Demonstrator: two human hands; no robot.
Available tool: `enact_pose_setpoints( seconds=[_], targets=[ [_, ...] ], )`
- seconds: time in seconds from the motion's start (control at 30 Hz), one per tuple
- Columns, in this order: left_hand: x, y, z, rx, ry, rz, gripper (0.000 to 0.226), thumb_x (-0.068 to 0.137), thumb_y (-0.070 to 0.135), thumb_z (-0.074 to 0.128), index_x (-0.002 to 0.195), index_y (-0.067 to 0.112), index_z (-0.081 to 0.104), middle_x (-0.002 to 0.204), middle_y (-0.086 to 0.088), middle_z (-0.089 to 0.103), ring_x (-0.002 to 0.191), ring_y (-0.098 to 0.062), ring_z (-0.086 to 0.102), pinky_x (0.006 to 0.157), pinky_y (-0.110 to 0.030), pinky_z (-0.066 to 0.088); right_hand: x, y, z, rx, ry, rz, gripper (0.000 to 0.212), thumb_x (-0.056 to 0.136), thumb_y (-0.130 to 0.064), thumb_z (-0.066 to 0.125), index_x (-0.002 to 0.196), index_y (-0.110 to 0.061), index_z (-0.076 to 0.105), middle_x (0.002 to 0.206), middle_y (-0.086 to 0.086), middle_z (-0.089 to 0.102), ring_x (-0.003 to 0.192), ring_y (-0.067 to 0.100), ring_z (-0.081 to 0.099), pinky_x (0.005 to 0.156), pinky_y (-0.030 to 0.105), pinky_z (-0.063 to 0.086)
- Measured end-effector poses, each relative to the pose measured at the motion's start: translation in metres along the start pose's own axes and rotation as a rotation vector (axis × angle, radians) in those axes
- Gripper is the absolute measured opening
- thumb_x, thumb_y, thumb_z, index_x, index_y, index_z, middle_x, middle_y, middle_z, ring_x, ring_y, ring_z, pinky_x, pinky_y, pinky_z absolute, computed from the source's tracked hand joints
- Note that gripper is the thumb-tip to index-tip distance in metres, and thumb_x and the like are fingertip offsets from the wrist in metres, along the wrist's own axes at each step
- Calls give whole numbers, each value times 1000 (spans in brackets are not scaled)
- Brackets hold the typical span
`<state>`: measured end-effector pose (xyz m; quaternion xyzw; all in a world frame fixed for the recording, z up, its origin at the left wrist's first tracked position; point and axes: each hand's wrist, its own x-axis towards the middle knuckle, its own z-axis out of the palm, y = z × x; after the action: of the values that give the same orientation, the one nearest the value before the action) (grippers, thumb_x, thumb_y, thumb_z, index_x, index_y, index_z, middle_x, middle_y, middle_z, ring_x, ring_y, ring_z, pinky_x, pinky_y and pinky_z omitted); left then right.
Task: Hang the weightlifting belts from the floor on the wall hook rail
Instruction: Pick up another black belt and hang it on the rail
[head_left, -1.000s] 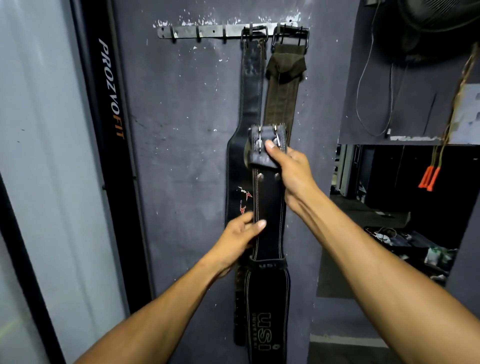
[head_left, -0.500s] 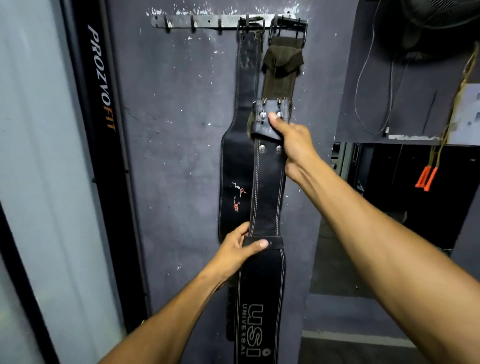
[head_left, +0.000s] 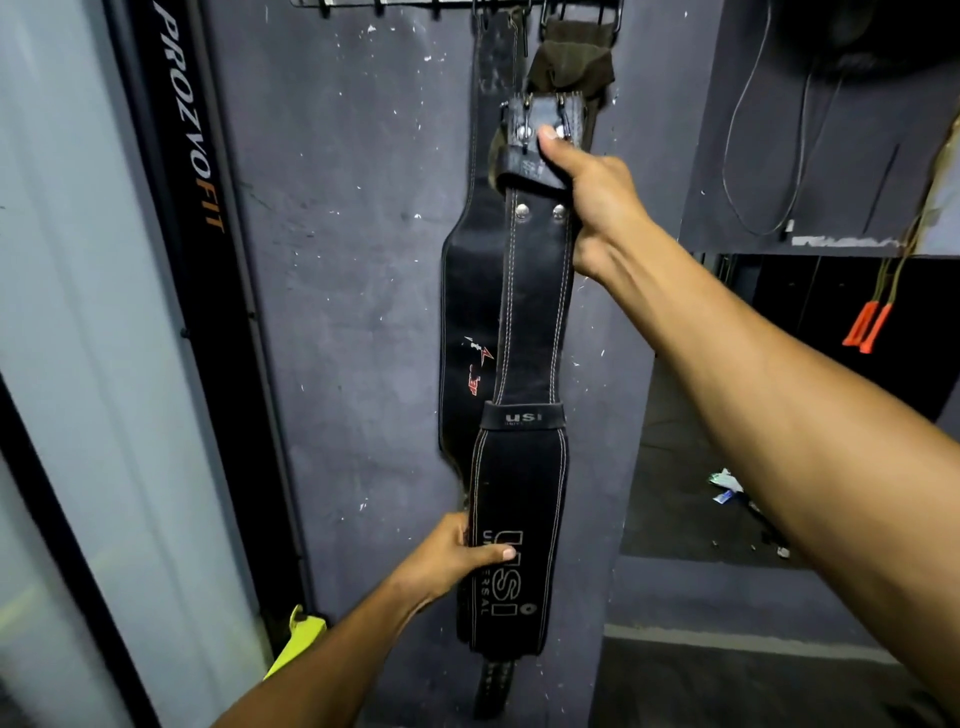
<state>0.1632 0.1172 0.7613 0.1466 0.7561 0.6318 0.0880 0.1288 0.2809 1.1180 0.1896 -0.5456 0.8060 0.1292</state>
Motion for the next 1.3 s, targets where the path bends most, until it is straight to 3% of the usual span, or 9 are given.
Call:
enact_pose_setpoints(
  seconds=[0.2, 0.37, 0.57, 0.67, 0.77, 0.87, 1.0, 1.13, 1.3],
  targets=[
    [0, -20, -6, 184, -48, -92, 51, 84, 15, 83, 131, 11, 64, 124, 3, 74, 116, -7, 70, 108, -30, 52, -3, -1, 10, -2, 6, 13, 33, 95, -15, 73, 115, 10, 70, 102, 29, 72, 90, 40, 70, 90, 65, 57],
    [1, -21, -11, 203, -8, -112, 34, 86, 5, 79, 118, 9, 68, 108, 5, 77, 98, 1, 74, 96, -24, 58, 0, 6, 4, 7, -27, 27, 27, 94, -18, 75, 107, 6, 73, 86, 22, 77, 71, 33, 75, 79, 53, 64],
    [9, 73, -21, 6, -16, 109, 42, 88, 11, 78, 128, 13, 65, 121, 4, 77, 115, -10, 71, 100, -21, 54, -4, 32, -14, 38, -34, 76, 23, 95, -18, 73, 108, 0, 74, 81, 17, 79, 68, 28, 77, 67, 40, 64],
    [21, 138, -24, -125, 65, 227, 48, 94, 31, 70, 126, -3, 58, 110, -9, 65, 100, -21, 61, 86, -32, 48, -11, 46, -19, 36, -45, 106, 22, 96, -19, 72, 108, -1, 74, 81, 15, 79, 67, 26, 77, 62, 36, 63],
    [32, 197, -23, -310, 66, 310, 44, 104, 36, 55, 127, -2, 57, 120, -19, 63, 112, -33, 58, 96, -47, 47, -17, 57, -20, 20, -77, 117, 23, 97, -20, 70, 113, -3, 73, 85, 14, 79, 73, 26, 76, 72, 39, 65],
    [39, 233, -23, -435, 131, 356, 41, 109, 31, 45, 124, -1, 65, 124, -24, 71, 112, -32, 71, 99, -41, 58, -24, 68, -21, 20, -105, 124, 17, 97, -18, 70, 111, -8, 71, 92, 14, 79, 82, 29, 76, 82, 45, 63],
    [48, 235, -16, -388, 244, 413, 35, 110, 18, 43, 133, -3, 59, 130, -31, 65, 122, -41, 64, 109, -49, 50, -32, 79, -34, -32, -164, 112, 37, 96, -19, 71, 130, -6, 64, 108, 11, 79, 99, 26, 76, 90, 42, 62],
    [50, 235, -14, -401, 292, 480, 32, 109, 14, 43, 132, -3, 56, 121, -24, 68, 107, -33, 66, 106, -52, 51, -61, 109, -66, -230, -258, 97, 43, 97, -26, 70, 138, -18, 60, 135, 5, 71, 127, 23, 66, 109, 43, 49],
    [54, 250, -13, -372, 324, 477, 27, 109, 19, 46, 125, 3, 61, 112, -22, 67, 102, -32, 63, 107, -63, 47, -103, 152, -70, -305, -172, 46, 13, 101, -10, 63, 105, 0, 69, 102, 34, 74, 82, 35, 74, 83, 54, 62]
  ],
)
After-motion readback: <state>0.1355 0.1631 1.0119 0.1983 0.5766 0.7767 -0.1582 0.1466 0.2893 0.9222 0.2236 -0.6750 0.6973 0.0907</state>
